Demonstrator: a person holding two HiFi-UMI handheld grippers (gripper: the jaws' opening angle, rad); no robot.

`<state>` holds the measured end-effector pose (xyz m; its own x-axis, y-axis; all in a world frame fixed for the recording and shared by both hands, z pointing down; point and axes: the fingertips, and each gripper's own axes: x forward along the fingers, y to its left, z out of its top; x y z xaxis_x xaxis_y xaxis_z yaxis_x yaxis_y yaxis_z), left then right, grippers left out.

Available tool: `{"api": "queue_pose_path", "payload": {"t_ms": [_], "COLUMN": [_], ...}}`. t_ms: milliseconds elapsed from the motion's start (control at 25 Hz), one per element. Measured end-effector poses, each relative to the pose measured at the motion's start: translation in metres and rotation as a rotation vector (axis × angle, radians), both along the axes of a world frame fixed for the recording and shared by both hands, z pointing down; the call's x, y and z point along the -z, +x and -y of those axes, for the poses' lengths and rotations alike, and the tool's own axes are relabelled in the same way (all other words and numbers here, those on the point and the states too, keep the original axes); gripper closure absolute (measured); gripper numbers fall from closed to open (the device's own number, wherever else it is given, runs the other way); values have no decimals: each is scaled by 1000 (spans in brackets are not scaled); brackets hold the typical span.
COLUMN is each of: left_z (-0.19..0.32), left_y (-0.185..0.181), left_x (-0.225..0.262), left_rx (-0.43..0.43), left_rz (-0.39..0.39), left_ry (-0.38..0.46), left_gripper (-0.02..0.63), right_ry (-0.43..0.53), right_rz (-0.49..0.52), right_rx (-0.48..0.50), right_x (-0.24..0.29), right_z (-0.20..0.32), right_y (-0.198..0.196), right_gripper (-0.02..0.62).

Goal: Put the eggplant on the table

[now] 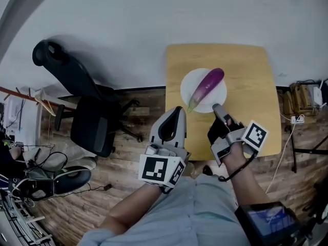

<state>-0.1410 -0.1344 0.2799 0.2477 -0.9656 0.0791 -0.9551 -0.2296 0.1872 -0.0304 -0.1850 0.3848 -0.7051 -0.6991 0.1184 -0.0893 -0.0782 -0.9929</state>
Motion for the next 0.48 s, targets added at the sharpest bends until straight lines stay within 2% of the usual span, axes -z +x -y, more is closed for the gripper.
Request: {"api": "queue_pose_path", "payload": {"t_ms": [480], "left_z": [16], "left_y": [3], "left_x": [-19], "left_rx": [-94], "left_rz": [4], "left_ry": [-6], "left_gripper": [600], "right_ry": [5], "right_rz": [-12], "right_rx": [-66], "right_x": [-20], "right_z": [10], "right_y": [2], "right_gripper": [588]}}
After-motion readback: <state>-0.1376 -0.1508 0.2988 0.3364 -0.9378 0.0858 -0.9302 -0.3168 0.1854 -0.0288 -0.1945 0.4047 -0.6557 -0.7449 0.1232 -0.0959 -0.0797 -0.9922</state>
